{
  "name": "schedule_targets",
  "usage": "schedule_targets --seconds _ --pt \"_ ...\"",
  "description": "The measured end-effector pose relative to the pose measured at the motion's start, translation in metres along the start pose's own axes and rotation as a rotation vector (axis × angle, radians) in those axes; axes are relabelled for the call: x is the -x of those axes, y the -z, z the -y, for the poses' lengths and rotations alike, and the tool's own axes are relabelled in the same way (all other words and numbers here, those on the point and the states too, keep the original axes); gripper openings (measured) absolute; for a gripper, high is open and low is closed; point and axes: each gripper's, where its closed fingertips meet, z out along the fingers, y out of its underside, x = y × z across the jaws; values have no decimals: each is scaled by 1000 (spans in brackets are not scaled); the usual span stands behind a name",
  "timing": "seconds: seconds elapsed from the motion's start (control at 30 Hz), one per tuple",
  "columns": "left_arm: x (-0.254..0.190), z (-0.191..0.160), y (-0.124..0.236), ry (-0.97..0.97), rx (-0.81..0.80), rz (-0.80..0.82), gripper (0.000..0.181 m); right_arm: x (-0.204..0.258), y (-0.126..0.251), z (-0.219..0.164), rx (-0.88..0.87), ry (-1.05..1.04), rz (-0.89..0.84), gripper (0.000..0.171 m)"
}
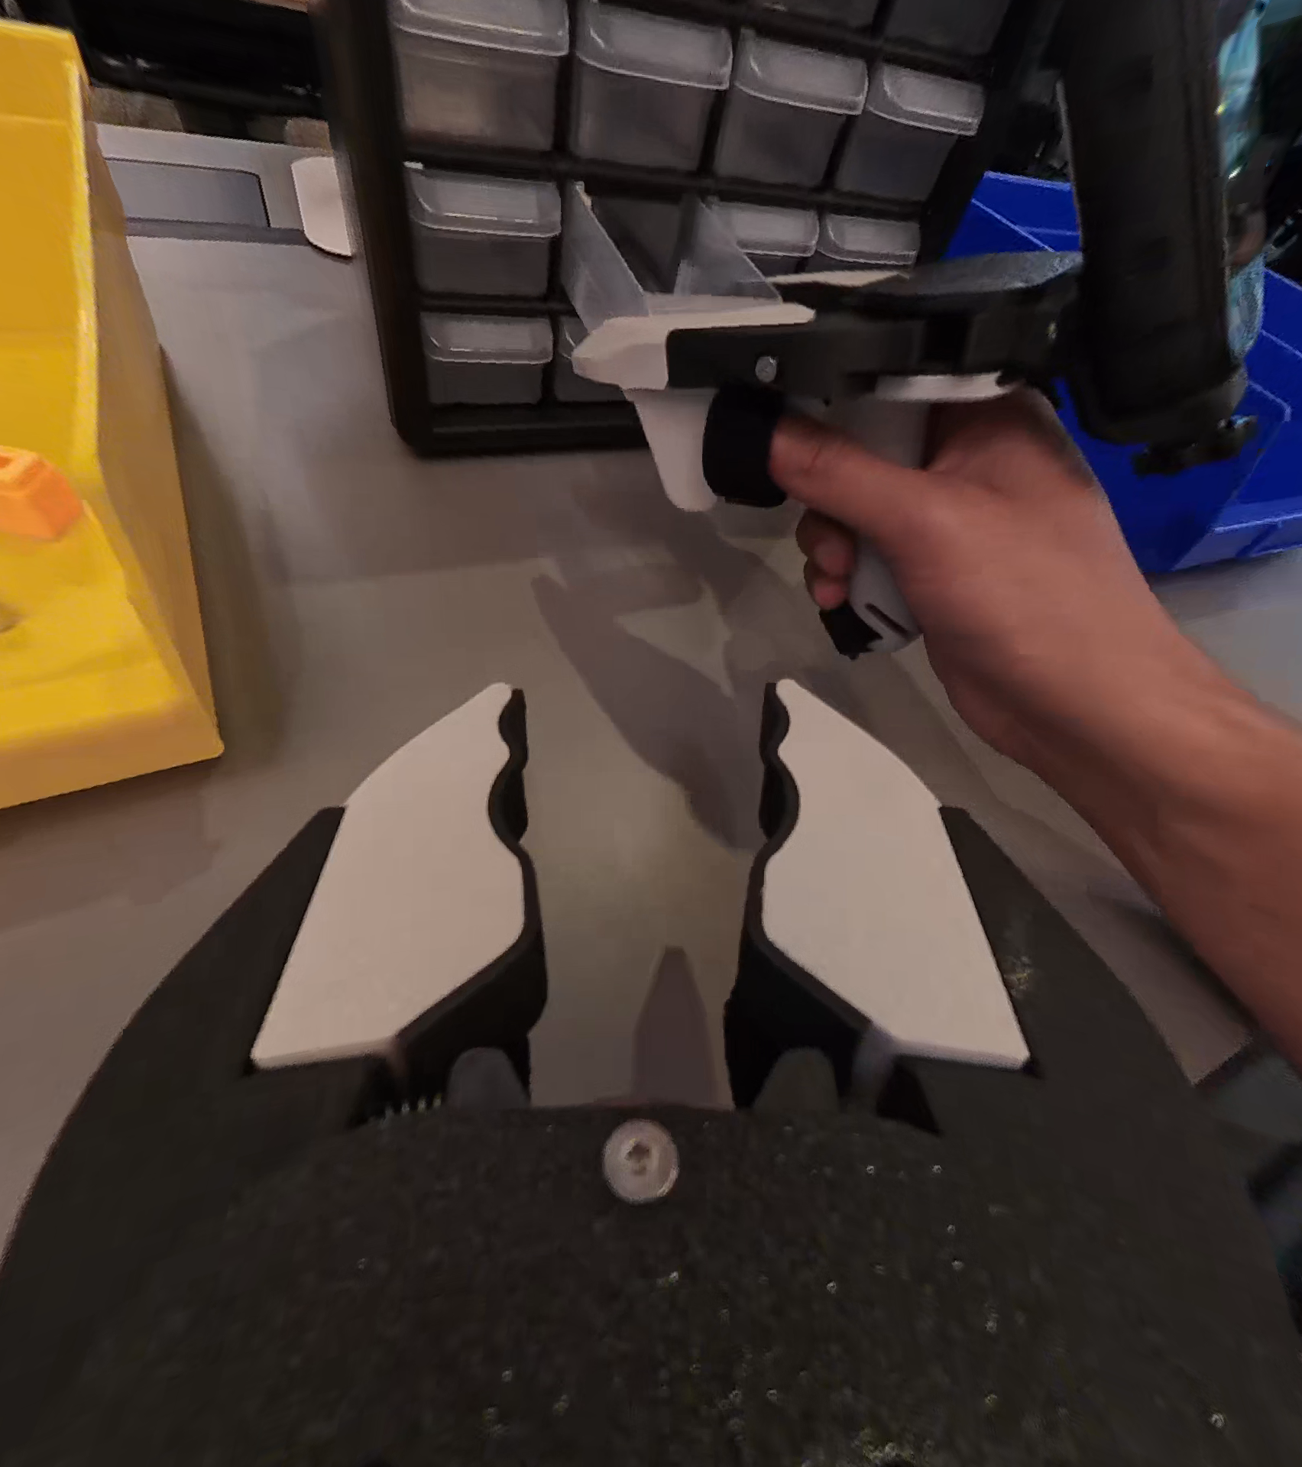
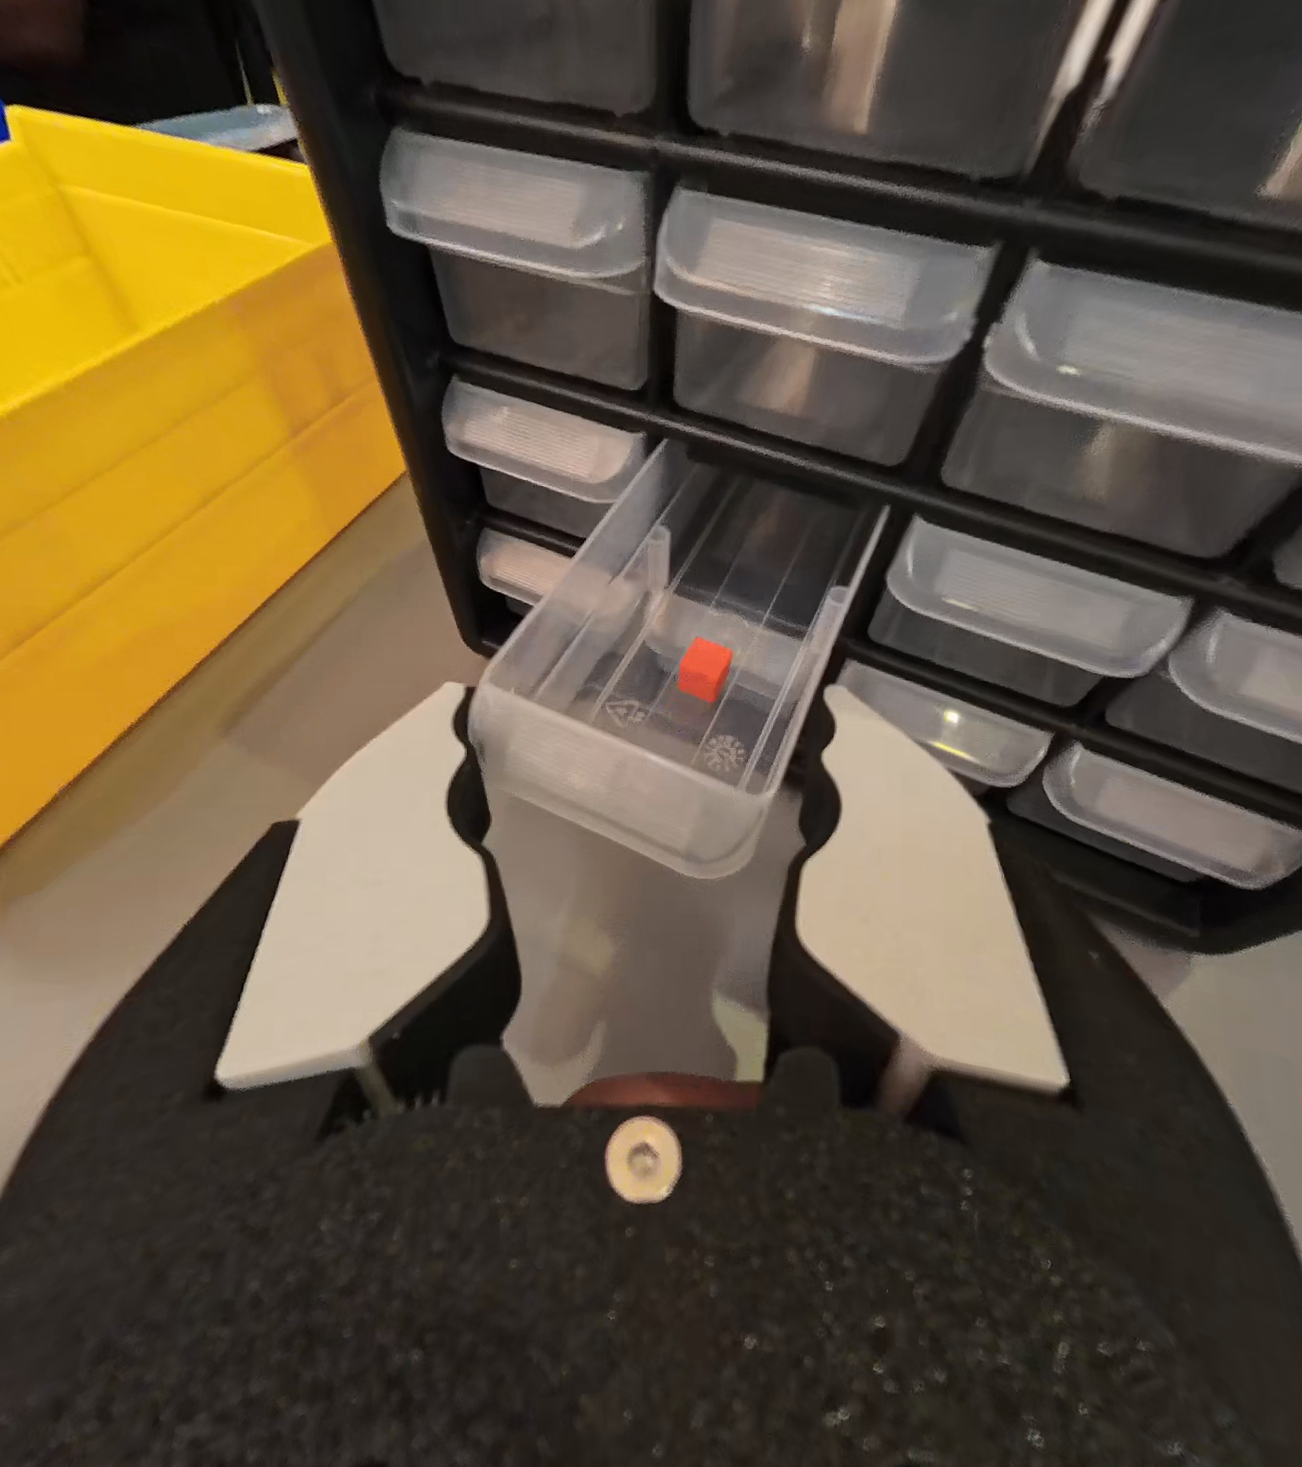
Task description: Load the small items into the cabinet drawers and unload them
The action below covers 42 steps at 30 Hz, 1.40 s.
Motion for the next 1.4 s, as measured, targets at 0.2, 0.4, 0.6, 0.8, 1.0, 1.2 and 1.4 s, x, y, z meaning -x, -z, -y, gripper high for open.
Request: schedule_targets --seconds 0.2,0.4,0.6,0.8,1.0,1.2,1.4 --pt "2 -4 -1 86 27 -59 56 13 11 -27 82 25 55 81" --pt "-18 8 2 75 -28 -186 56 29 38 -30 36 -7 116 27" --pt "-32 4 0 33 -9 -213 56 28 18 -15 20 -11 115 31" --pt "-25 -2 -3 43 20 -202 56 15 -2 -2 34 18 88 31" --pt "-22 -6 -5 71 46 -209 56 -2 -21 6 55 33 62 36" --pt "-20 -7 -5 61 51 -198 56 -9 -30 10 52 47 49 39" --pt "-18 -8 -6 73 60 -200 56 -8 -31 9 61 74 67 40"
